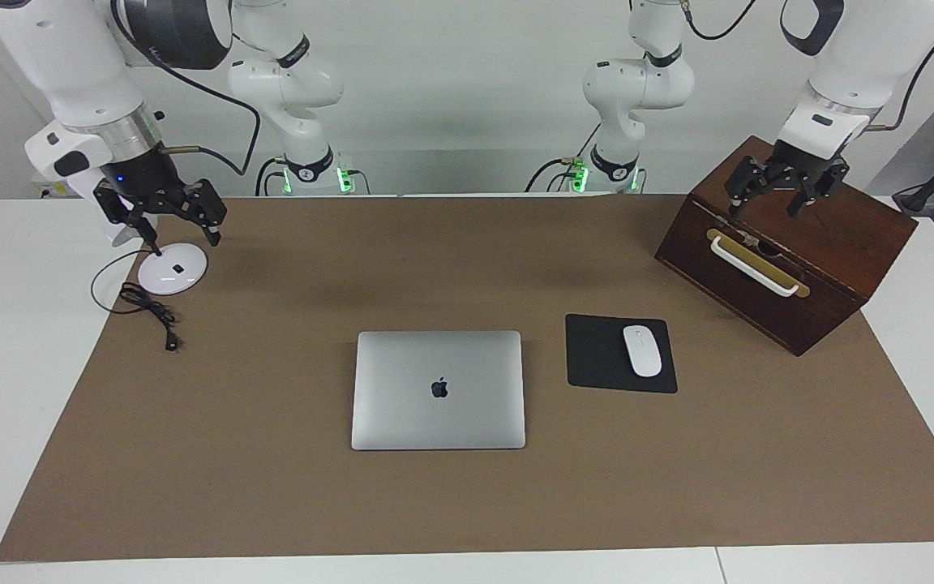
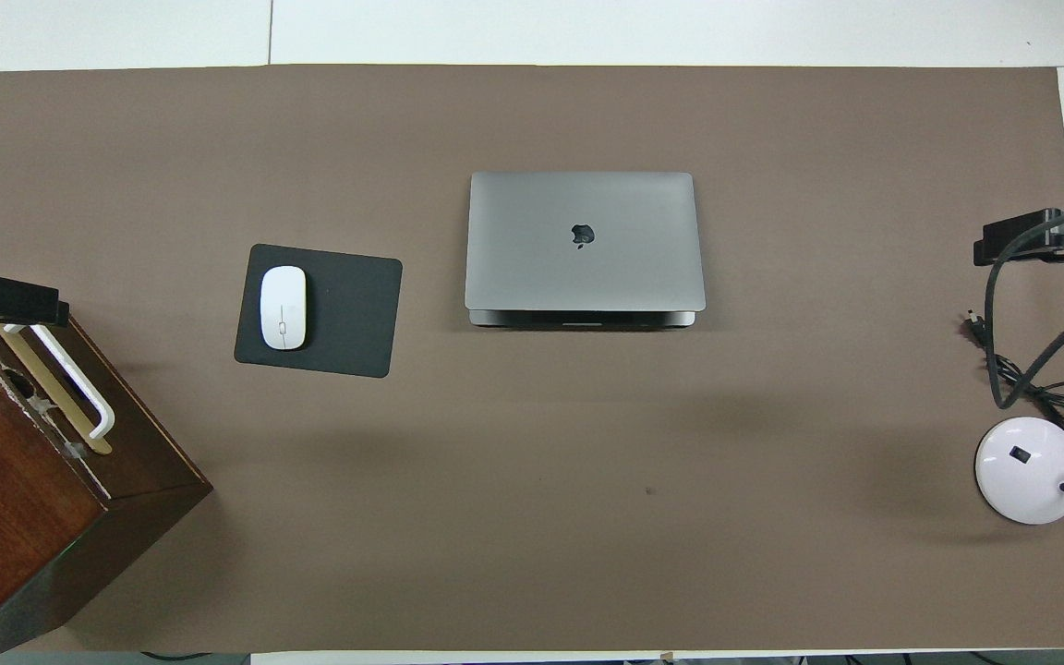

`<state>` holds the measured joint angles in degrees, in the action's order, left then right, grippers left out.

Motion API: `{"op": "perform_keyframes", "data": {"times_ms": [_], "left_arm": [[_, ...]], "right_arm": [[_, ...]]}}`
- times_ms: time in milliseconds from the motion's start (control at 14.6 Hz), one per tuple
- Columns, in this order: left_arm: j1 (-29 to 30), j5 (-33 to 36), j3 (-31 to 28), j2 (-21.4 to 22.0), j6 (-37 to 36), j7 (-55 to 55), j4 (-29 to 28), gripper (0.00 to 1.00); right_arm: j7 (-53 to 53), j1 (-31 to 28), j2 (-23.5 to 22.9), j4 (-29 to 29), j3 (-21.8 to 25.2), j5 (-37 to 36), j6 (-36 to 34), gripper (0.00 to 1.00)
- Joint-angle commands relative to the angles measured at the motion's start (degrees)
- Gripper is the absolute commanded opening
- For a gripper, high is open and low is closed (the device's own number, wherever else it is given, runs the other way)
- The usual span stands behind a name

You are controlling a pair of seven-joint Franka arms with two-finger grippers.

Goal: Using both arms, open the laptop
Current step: 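Move the right gripper in toward the closed silver laptop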

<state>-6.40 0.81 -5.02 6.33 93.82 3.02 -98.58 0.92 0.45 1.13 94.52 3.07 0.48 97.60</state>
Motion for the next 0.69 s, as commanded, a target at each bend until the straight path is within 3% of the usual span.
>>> {"op": "perform_keyframes", "data": {"times_ms": [0,274,617], "left_arm": [[-0.5,0.1,-0.3,0.4,-0.6,-0.8,0.4,1.0],[-0.5,0.1,-0.3,0.4,-0.7,-0.8,0.3,1.0],[-0.6,0.2,-0.3,0.4,-0.6,-0.6,0.2,1.0]], "right_arm": [[1.7,0.4,0.4,0.7,-0.3,0.3,2.8,1.0],[8.6,0.4,0.4,1.0,-4.1,2.4,7.8,1.0],[9.6,0.5,-0.3,1.2,-6.7,2.3,14.3,1.0]]}}
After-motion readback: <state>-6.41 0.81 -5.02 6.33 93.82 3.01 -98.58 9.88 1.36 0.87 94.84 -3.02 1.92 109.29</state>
